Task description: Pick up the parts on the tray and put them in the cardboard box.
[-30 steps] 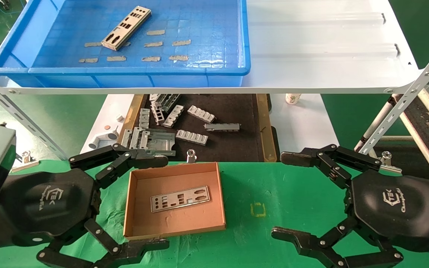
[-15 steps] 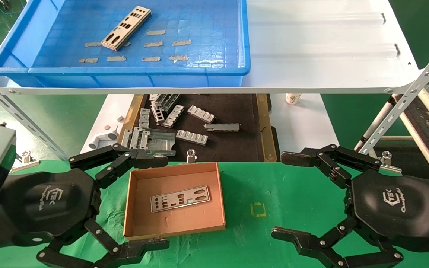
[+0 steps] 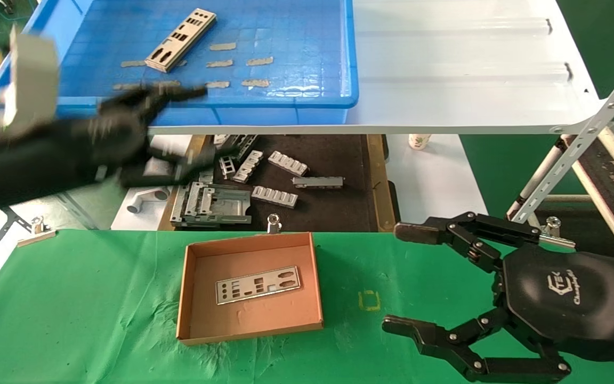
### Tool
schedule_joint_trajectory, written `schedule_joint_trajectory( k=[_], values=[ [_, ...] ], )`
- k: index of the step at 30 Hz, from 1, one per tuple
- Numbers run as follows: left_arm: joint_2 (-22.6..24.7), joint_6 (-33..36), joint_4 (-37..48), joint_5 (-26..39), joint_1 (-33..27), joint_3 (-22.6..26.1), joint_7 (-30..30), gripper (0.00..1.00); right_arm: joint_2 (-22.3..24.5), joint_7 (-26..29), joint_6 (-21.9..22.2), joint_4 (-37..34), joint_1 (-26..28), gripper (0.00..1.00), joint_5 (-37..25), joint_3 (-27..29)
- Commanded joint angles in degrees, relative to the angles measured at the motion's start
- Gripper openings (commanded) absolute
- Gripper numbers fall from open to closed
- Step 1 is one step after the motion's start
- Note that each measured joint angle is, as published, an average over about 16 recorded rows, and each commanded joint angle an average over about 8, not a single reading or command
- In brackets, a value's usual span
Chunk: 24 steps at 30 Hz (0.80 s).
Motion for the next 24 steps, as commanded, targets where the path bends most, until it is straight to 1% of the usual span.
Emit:
schedule_joint_trajectory(
  k=[1,8,13,19,24],
  values=[
    [1.8,-1.7,3.2,2.4,-3.4,0.7,1.0,1.00,0.0,0.0,0.0,0.0,0.0,0.00,0.0,0.0],
    [8.4,-5.2,19.6,9.3,-15.4,3.7,4.4,1.00,0.0,0.0,0.0,0.0,0.0,0.00,0.0,0.0],
    [12.3,-9.0,30.6,12.9,-22.1,5.1,7.3,1.00,0.0,0.0,0.0,0.0,0.0,0.00,0.0,0.0],
    [16.3,-13.8,41.4,15.8,-28.1,6.4,10.1,1.00,0.0,0.0,0.0,0.0,0.0,0.00,0.0,0.0],
    [18.9,-18.2,47.8,17.4,-31.4,7.1,11.9,1.00,0.0,0.0,0.0,0.0,0.0,0.00,0.0,0.0]
  ],
)
